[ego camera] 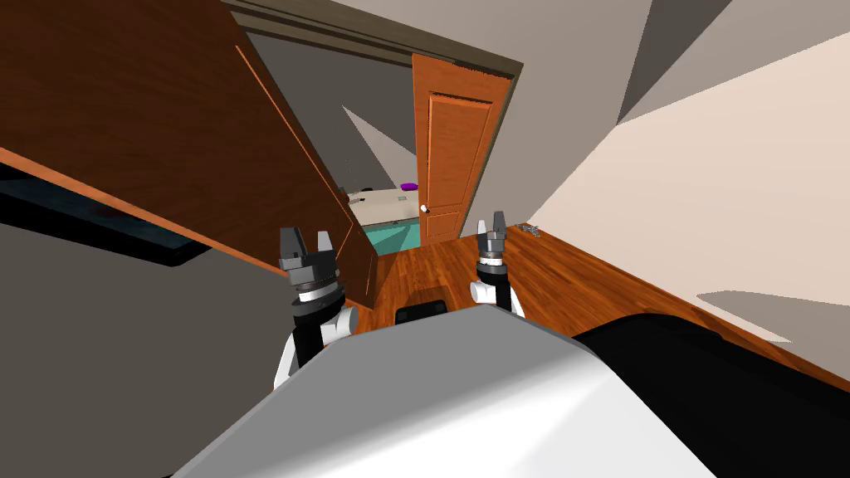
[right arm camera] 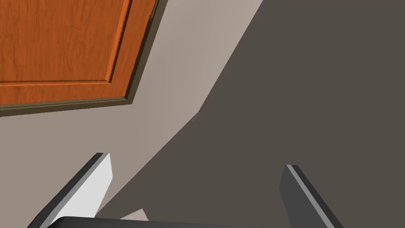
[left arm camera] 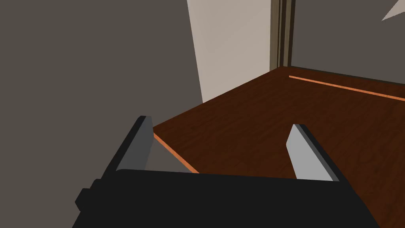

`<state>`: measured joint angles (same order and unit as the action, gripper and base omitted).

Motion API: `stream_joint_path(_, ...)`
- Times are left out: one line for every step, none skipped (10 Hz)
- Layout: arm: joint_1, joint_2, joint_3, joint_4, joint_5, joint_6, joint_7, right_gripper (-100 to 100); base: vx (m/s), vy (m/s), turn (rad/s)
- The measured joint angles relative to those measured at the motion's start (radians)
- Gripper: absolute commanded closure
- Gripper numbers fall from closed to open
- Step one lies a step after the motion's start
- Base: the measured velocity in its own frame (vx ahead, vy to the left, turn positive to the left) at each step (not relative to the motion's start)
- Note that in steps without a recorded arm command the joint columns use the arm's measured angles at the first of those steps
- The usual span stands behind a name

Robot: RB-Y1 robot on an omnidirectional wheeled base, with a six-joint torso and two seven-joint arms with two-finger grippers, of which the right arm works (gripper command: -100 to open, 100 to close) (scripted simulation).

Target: Pull the door open

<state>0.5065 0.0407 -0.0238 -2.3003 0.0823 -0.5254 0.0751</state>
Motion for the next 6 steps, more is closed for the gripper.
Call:
stream_joint_path(-0.007,-0.005,-0.001,0.015,0.005,0.000,0.011,-100,0.129,0.008,0.017)
stream_joint_path(-0.014,-0.010,-0.004,0.033,0.010,-0.004,0.024,-100,0.145,-0.003,0.017)
stream_joint_path(-0.020,-0.017,-0.008,0.052,0.013,-0.009,0.035,-100,0.173,-0.001,0.010)
stream_joint_path(-0.022,-0.025,-0.013,0.069,0.017,-0.014,0.047,-100,0.141,0.002,0.007)
stream_joint_path(-0.027,-0.028,-0.012,0.085,0.023,-0.018,0.062,-100,0.105,0.003,0.007)
stream_joint_path(-0.038,-0.033,-0.017,0.103,0.026,-0.019,0.073,-100,0.119,0.003,0.014)
